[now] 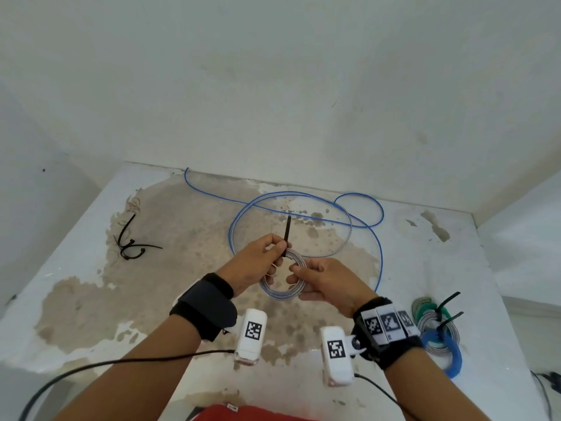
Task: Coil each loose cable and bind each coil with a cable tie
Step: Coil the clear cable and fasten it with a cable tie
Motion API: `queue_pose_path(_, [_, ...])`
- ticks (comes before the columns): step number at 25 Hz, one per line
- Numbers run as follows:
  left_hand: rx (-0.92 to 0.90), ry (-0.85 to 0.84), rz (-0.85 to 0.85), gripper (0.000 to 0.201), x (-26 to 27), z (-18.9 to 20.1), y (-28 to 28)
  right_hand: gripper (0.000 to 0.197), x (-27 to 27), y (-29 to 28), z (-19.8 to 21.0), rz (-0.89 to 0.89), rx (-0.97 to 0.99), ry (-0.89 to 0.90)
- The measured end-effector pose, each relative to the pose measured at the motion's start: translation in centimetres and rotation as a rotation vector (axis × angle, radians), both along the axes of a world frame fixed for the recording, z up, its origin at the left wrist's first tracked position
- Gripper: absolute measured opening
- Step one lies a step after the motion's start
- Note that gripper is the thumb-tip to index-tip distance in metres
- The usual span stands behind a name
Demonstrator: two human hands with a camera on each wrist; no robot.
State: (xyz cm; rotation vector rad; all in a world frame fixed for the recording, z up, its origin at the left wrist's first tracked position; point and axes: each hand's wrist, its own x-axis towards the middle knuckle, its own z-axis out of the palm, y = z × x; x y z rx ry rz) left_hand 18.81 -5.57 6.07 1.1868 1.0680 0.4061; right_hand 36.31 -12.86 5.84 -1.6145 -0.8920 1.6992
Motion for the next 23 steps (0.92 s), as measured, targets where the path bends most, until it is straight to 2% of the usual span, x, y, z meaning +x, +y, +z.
queue_pose_path(3, [-0.136, 0.004, -0.028, 0.034, -1.5, 0.2, -0.2, 0.029, 0.3, -0.2, -0.4, -0.071, 0.018, 0.079])
queue_pose_path(5, [-0.208, -0.028, -0.028, 0.032, -2.6, 0.4, -0.7, 0.027, 0.3, -0.3, -0.6, -0.077, 0.023, 0.115])
queue_pose_path(9, [-0.194, -0.061, 0.036, 0.024, -3.7, 0.4, -1.2, 0.021, -0.8, -0.5, -1.1, -0.139, 0.023, 0.202])
queue_pose_path(13, [-0.164, -0.023, -0.007, 0.025, -4.6, 0.4, -1.2, 0.019, -1.9, -0.6, -1.3, -0.183, 0.031, 0.191])
queue_pose_path(16, [-0.239, -0.034, -0.087, 0.038, -5.4, 0.7, -0.5, 0.019, -2.4, -1.0, -1.1, -0.148, 0.033, 0.164])
queue_pose_path(18, [-0.284, -0.059, -0.029, 0.044, -5.3, 1.1, 0.2, 0.019, -3.2, -1.3, -0.8, -0.102, 0.025, 0.148])
queue_pose_path(20, [-0.216, -0.048, 0.039, 0.037, -5.2, 1.3, 0.6, 0.021, -4.5, -1.5, -0.4, -0.04, 0.013, 0.129])
queue_pose_path(23, [-0.073, -0.01, 0.024, 0.027, -6.2, 1.1, 0.8, 0.034, -6.0, -0.9, 0.6, 0.028, -0.029, 0.116])
